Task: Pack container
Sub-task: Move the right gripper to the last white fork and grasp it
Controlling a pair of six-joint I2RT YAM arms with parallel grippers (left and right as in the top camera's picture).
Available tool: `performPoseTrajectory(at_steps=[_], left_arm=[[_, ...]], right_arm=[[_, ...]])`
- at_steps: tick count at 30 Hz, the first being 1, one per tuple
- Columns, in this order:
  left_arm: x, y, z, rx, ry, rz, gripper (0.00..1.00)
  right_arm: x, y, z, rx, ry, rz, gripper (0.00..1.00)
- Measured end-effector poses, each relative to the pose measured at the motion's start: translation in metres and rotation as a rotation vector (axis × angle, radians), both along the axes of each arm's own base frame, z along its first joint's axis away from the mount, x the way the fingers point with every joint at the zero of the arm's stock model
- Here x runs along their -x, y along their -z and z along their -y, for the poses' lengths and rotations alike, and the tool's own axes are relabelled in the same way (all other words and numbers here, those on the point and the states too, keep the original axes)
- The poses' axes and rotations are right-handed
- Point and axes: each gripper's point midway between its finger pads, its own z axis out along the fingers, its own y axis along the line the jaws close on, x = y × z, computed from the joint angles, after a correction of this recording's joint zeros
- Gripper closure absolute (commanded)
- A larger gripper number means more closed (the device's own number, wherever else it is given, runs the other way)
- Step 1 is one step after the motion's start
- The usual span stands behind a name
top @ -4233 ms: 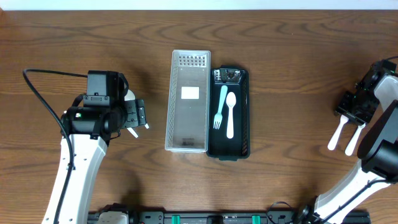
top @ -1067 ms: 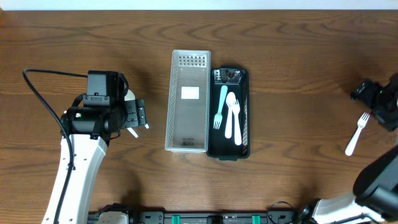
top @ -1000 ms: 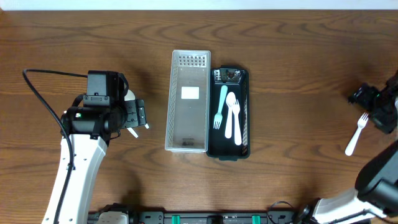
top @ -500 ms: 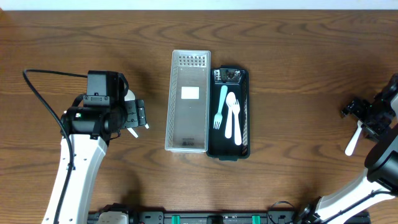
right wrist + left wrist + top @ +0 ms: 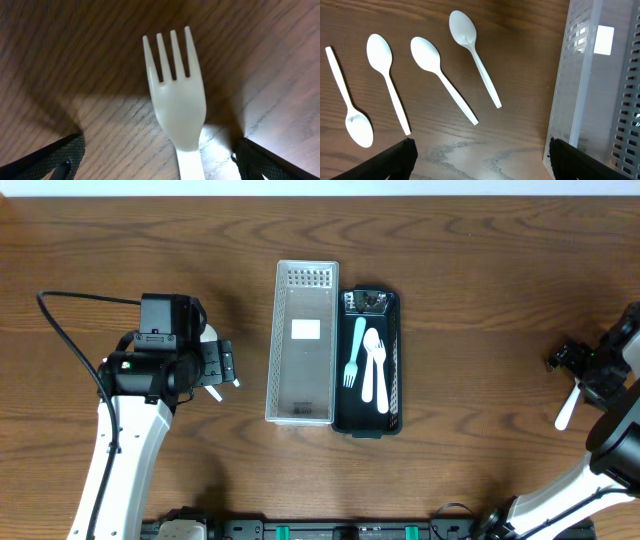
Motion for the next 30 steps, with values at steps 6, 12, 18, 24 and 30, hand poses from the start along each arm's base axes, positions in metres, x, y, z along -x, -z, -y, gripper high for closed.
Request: performPoseTrajectory(at_steps=[6, 12, 18, 24, 30], left_arm=[[0.0, 0.0, 0.0, 0.0, 0.0, 0.0, 0.12], [0.0, 0.0, 0.0, 0.0, 0.0, 0.0, 0.13], [0.0, 0.0, 0.0, 0.0, 0.0, 0.0, 0.13], [0.0, 0.0, 0.0, 0.0, 0.0, 0.0, 0.13], [0.0, 0.0, 0.0, 0.0, 0.0, 0.0, 0.13]], right_arm=[[0.0023, 0.0003, 0.0006, 0.015, -0.005, 0.007, 0.3], [0.0026, 0.0002, 0.001, 0.015, 0.006, 0.008, 0.6], [0.0024, 0.0002, 0.0014, 0.015, 0.012, 0.01, 0.73], [0.0018, 0.0002, 0.0015, 0.016, 0.014, 0.012, 0.79], [0.0014, 0.0001, 0.0017, 0.017, 0.014, 0.014, 0.9]])
